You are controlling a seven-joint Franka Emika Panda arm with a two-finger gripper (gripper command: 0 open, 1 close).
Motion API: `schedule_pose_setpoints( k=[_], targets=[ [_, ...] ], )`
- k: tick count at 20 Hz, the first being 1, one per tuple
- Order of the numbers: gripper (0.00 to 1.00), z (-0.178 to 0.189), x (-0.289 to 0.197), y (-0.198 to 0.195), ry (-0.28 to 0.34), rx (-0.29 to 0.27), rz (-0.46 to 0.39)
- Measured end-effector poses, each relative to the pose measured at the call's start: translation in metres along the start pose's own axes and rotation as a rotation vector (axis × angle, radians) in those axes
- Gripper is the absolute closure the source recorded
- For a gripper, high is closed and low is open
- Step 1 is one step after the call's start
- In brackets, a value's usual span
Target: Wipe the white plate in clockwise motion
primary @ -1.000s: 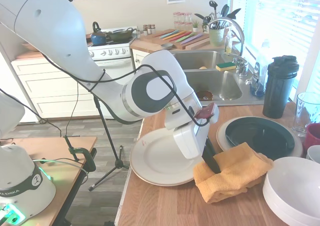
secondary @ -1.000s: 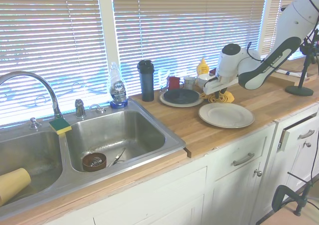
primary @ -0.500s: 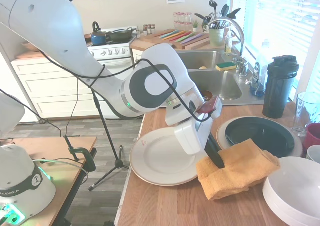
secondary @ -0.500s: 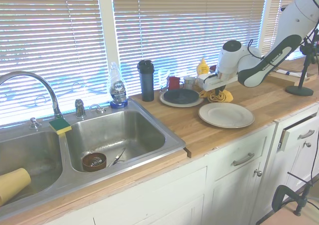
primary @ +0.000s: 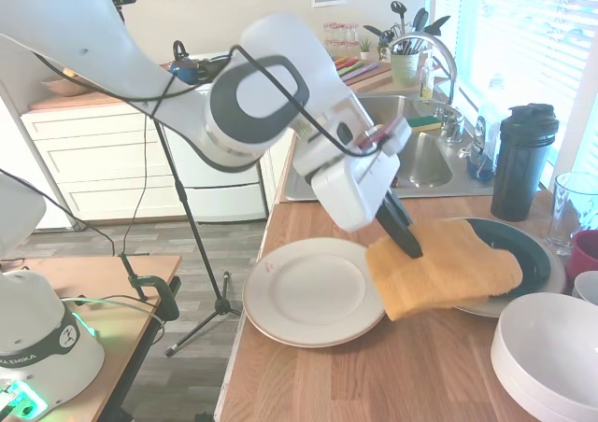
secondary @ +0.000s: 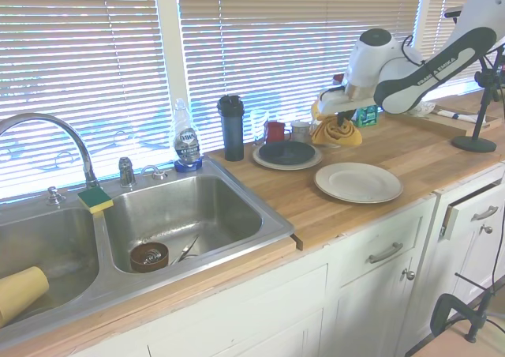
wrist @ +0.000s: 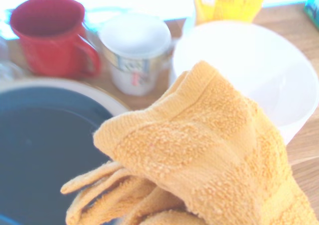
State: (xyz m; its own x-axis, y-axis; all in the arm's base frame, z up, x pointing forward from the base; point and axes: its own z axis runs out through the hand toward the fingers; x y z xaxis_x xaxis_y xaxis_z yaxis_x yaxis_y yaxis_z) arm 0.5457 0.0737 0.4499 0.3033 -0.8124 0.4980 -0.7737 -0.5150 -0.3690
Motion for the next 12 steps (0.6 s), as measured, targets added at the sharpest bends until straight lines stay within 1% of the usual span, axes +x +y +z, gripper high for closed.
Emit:
schedule_pose_setpoints(
  k=[3, 5, 8, 12],
  targets=[
    [1.00, -0.040, -0.004, 0.000, -0.011, 0.001, 0.010],
    [1.00, -0.062, -0.011, 0.007, -0.035, -0.018, 0.005],
    [1.00, -0.081, -0.030, 0.023, -0.100, -0.069, -0.024],
    [1.00, -0.088, -0.052, 0.042, -0.198, -0.128, -0.051]
  ],
)
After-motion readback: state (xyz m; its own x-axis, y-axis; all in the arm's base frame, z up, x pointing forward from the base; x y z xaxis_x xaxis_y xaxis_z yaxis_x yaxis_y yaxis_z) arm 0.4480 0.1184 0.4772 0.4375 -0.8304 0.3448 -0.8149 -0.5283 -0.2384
